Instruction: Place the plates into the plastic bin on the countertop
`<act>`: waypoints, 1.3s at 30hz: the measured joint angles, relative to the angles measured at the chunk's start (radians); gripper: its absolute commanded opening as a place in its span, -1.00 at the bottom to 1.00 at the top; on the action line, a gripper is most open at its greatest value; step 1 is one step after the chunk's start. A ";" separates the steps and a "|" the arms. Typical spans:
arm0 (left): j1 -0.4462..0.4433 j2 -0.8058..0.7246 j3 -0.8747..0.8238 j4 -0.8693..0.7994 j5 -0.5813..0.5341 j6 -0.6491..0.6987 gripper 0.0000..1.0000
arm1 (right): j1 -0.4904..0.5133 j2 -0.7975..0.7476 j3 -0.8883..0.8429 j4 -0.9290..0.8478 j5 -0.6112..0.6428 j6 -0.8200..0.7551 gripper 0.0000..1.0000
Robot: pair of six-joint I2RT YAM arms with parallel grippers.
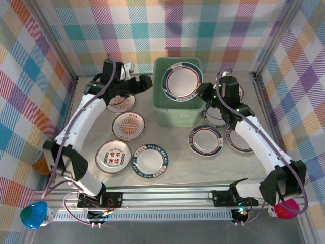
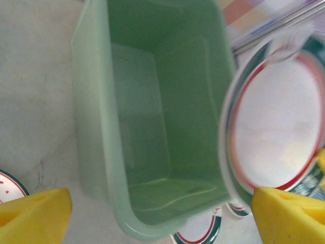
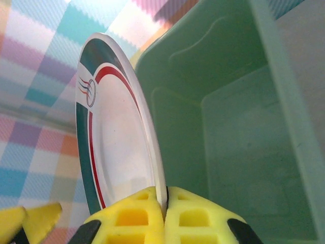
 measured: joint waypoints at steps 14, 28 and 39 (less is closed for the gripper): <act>-0.072 0.252 0.083 -0.090 -0.084 -0.031 0.37 | 0.001 0.431 0.436 -0.133 0.101 0.128 -1.00; -0.084 0.144 -0.138 -0.011 -0.184 -0.179 -0.16 | 0.101 0.588 0.579 -0.340 0.193 0.235 -1.00; -0.097 0.014 -0.252 -0.001 -0.229 -0.235 -0.23 | 0.155 0.691 0.721 -0.470 0.264 0.316 -1.00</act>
